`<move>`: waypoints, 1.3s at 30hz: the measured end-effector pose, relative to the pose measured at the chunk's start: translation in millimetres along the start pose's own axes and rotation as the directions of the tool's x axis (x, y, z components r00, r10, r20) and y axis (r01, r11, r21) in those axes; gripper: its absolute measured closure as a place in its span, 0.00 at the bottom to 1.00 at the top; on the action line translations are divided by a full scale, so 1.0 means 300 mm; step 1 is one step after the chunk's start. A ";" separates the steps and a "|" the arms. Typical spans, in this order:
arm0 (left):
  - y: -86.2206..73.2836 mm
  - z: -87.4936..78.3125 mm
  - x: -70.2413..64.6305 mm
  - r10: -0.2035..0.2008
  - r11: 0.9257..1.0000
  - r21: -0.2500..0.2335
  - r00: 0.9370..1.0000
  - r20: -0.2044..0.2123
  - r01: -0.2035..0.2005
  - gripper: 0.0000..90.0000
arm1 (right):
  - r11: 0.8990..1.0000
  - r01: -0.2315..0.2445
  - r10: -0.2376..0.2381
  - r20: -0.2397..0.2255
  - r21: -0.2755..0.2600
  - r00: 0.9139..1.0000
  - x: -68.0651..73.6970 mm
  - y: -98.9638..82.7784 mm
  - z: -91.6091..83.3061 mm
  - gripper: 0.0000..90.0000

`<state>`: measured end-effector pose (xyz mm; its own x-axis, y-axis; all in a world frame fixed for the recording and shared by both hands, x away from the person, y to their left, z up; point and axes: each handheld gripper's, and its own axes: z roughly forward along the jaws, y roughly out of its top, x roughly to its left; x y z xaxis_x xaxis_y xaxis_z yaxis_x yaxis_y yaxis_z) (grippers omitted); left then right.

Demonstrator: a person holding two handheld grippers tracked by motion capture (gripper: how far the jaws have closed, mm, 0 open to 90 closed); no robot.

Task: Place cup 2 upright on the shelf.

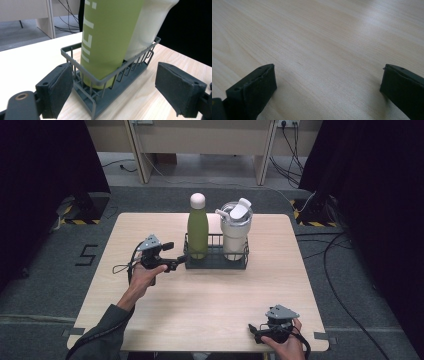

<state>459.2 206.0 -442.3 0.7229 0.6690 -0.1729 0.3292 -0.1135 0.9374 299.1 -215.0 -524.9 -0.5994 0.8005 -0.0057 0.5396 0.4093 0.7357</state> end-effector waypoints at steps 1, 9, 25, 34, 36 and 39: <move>-0.002 -0.002 -0.002 -0.002 1.000 0.001 1.000 0.001 0.002 0.16 | 1.000 0.000 0.000 0.000 0.000 1.000 0.000 0.000 0.000 0.01; -0.011 -0.022 -0.019 0.011 1.000 0.003 1.000 0.014 -0.011 0.16 | 1.000 0.000 0.000 0.000 0.000 1.000 0.000 0.000 0.000 0.01; -0.048 -0.069 -0.059 0.010 1.000 0.015 0.998 0.054 -0.010 0.16 | 1.000 0.000 0.000 0.001 0.000 1.000 0.000 0.000 0.000 0.01; -0.088 -0.095 -0.086 -0.004 1.000 0.012 0.996 0.087 0.003 0.16 | 1.000 0.001 -0.001 0.001 -0.002 1.000 0.000 0.000 0.001 0.01; -0.105 -0.099 -0.097 -0.004 1.000 0.017 0.995 0.096 0.002 0.16 | 1.000 0.000 0.000 0.001 -0.002 1.000 0.000 0.000 0.001 0.01; -0.128 -0.105 -0.109 -0.005 1.000 0.027 0.995 0.102 0.003 0.16 | 1.000 0.000 0.000 0.001 -0.002 1.000 0.000 0.000 0.001 0.01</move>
<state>404.0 211.6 -463.1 0.7792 0.5913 -0.2079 0.3477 -0.1318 0.9283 299.2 -214.7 -525.1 -0.5987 0.8010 -0.0068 0.5383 0.4086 0.7370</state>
